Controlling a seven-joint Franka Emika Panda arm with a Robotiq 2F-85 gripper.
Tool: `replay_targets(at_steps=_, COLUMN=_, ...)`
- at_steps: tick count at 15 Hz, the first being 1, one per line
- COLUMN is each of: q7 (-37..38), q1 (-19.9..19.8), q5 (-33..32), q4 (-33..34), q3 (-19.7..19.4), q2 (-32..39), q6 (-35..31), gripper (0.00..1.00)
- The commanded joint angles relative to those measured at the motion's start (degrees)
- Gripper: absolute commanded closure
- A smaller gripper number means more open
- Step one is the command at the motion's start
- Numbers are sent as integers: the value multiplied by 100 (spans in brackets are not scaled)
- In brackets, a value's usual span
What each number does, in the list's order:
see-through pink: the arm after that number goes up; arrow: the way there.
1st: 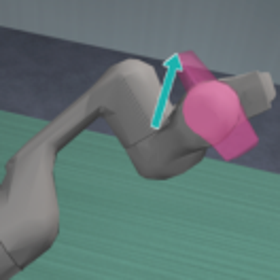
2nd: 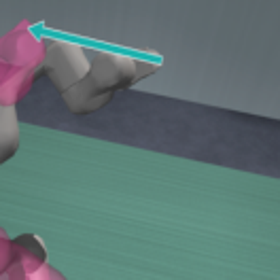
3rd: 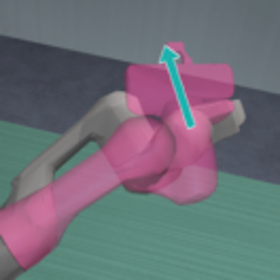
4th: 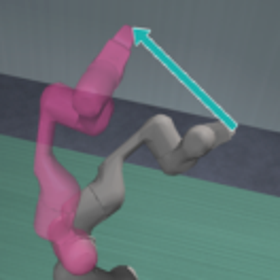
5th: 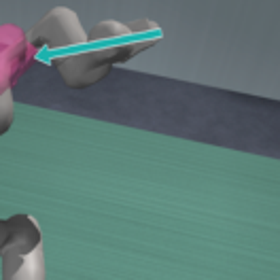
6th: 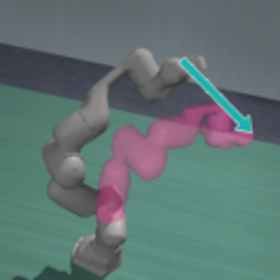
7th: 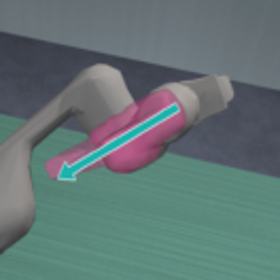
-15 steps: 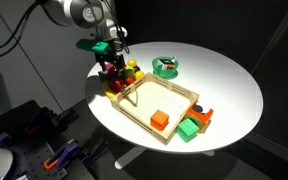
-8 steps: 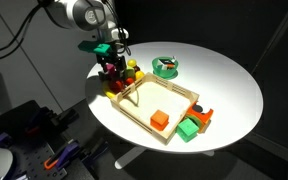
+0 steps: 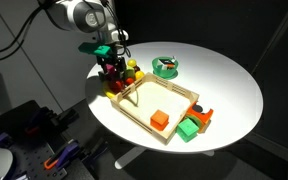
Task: Put the red ball in the box
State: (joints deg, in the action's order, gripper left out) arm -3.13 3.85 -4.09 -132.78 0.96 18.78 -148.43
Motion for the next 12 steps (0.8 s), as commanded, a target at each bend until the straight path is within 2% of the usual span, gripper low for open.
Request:
replay_targets(at_steps=1, q7=216, q1=60, q5=-163, q4=116, q3=-37, q2=195, q6=-244, gripper=0)
replay_targets(at_steps=12, q7=373, q1=293, q5=-356, q4=363, q3=-249, q2=825, q6=-853, gripper=0)
